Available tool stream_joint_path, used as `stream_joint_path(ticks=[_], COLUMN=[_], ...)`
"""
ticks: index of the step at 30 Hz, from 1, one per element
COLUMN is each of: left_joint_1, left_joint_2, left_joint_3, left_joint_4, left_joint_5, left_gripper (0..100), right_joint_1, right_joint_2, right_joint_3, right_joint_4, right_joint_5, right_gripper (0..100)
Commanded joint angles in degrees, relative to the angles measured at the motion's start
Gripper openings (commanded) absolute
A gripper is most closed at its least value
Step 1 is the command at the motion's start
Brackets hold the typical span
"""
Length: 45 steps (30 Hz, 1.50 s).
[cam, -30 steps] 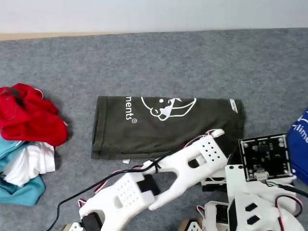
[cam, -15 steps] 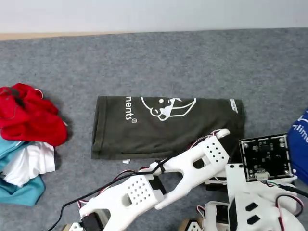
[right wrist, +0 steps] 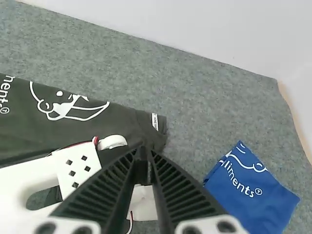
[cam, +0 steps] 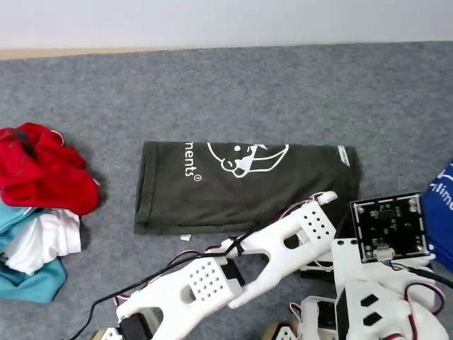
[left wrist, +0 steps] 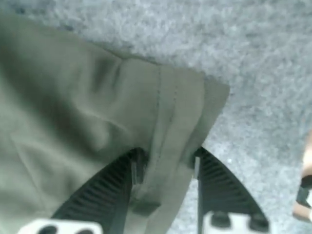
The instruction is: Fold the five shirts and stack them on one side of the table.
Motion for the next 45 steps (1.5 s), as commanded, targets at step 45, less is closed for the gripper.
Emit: stream_joint_path(ticks=[45], left_joint_1=[-12.1], left_joint_2=[0.4], left_joint_3=[-21.6], left_joint_4=[-1.4], left_joint_5=[3.7], left_gripper=[1], right_joint_1=[0.8], right_joint_2=[0.4], right_joint_3=[0.0], right_joint_4=[-0.7], right_joint_5=[-0.4], right_gripper=[1.0])
